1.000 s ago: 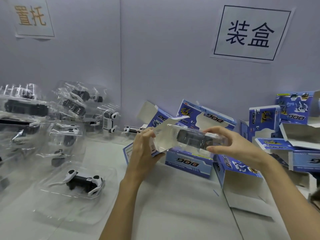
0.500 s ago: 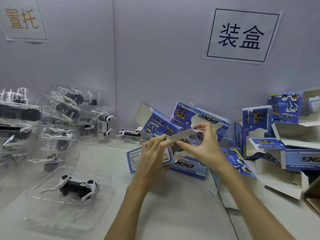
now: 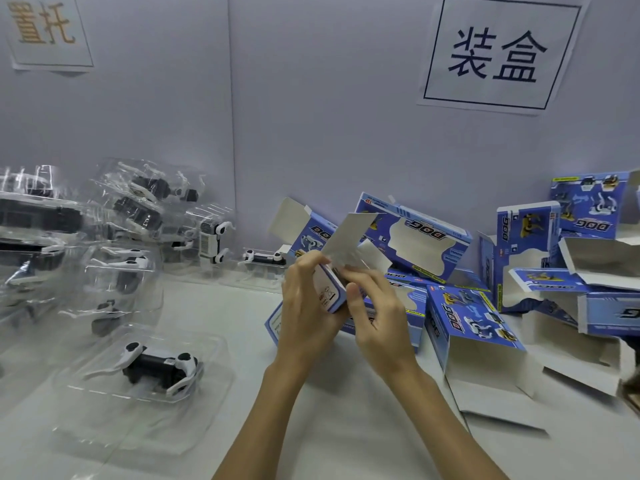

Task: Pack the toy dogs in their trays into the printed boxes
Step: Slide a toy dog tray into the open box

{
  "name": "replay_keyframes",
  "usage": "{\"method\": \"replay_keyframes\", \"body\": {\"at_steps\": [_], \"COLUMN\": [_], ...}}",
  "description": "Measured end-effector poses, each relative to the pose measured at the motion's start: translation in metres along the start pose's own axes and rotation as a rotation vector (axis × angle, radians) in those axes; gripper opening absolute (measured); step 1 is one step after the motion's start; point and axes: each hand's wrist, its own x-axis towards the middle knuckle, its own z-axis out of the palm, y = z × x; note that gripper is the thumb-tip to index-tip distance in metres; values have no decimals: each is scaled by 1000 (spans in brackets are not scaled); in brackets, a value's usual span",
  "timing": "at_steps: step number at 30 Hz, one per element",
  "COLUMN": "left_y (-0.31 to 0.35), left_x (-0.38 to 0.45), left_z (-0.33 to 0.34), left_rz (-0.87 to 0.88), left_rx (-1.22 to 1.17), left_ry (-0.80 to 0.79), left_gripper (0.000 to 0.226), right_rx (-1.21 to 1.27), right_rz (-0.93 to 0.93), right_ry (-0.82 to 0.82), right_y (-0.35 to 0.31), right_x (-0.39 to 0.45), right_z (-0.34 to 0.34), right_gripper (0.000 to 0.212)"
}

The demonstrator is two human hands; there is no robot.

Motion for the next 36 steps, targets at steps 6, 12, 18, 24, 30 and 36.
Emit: {"method": "replay_keyframes", "body": {"at_steps": [6, 12, 18, 24, 30, 36], "left_y": [-2, -4, 4, 8, 8, 9], "left_x": [5, 11, 0, -9, -11, -16], "left_z": [-2, -9, 4, 14, 18, 23], "left_rz": [-149, -320, -467, -379, -212, -140], "left_rx": [-155, -413, -636, -563, -379, -237], "left_ry": [-1, -148, -272, -389, -342, -260], "left_gripper": [86, 91, 69, 44, 27, 38], "right_rx": [-75, 309, 233, -14, -91, 121], "right_rz": [-75, 160, 205, 117, 61, 194], "right_ry": [63, 211, 146, 163, 230, 170], "right_y": [8, 11, 12, 18, 21, 12], "right_x": [-4, -14, -15, -13, -13, -19], "right_z": [-23, -35, -49, -64, -69, -67], "right_gripper": [53, 86, 59, 34, 31, 41]}}
